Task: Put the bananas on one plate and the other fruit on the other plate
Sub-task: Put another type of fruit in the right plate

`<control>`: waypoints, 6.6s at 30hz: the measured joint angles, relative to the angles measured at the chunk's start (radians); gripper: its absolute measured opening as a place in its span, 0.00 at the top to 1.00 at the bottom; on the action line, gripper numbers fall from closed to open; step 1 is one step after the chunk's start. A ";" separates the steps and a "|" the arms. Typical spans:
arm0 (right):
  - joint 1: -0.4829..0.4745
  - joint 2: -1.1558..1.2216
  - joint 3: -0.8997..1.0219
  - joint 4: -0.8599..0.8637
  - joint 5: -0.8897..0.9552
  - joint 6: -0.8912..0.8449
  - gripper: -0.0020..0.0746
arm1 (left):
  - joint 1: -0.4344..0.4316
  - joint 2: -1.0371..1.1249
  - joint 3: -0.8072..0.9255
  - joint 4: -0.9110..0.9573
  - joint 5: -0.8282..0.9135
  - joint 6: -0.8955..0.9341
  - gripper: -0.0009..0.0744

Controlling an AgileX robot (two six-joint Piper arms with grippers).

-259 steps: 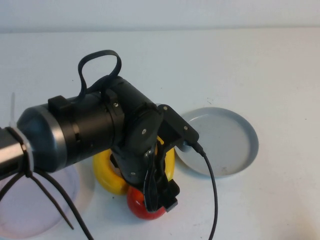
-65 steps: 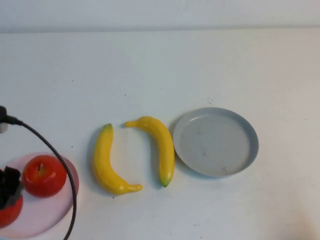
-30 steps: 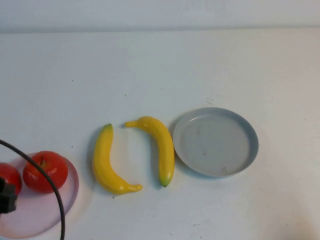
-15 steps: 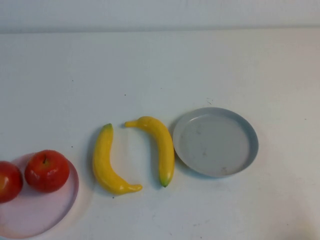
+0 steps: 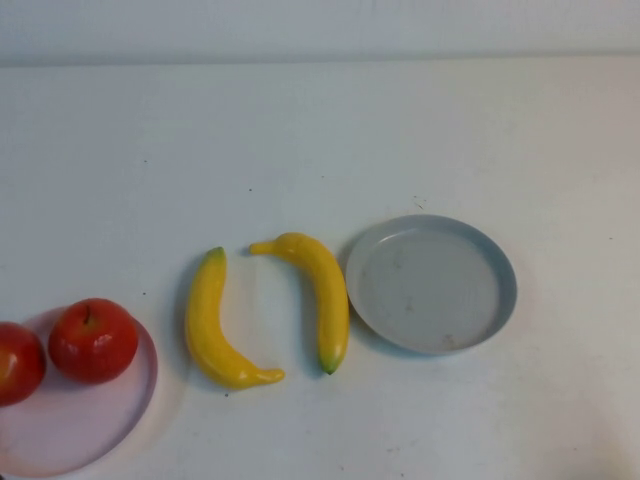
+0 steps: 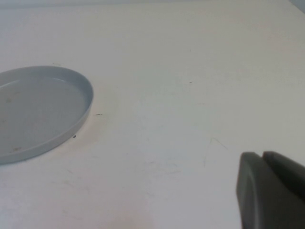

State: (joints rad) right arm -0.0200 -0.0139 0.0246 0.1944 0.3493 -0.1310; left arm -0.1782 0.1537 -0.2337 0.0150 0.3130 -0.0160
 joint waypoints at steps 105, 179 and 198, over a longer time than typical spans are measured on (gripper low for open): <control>0.280 1.268 -1.028 0.206 0.577 -0.061 1.00 | 0.046 -0.165 0.259 0.049 0.062 -0.017 0.98; 0.607 2.045 -2.097 -0.167 0.888 0.261 0.57 | 0.046 -0.165 0.259 0.049 0.062 -0.012 0.98; 0.443 2.021 -1.704 -0.165 0.810 0.299 0.57 | 0.046 -0.165 0.259 0.049 0.062 -0.012 0.98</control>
State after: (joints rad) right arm 0.4231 2.0074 -1.6793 0.0292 1.1589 0.1685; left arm -0.1322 -0.0113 0.0249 0.0639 0.3748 -0.0280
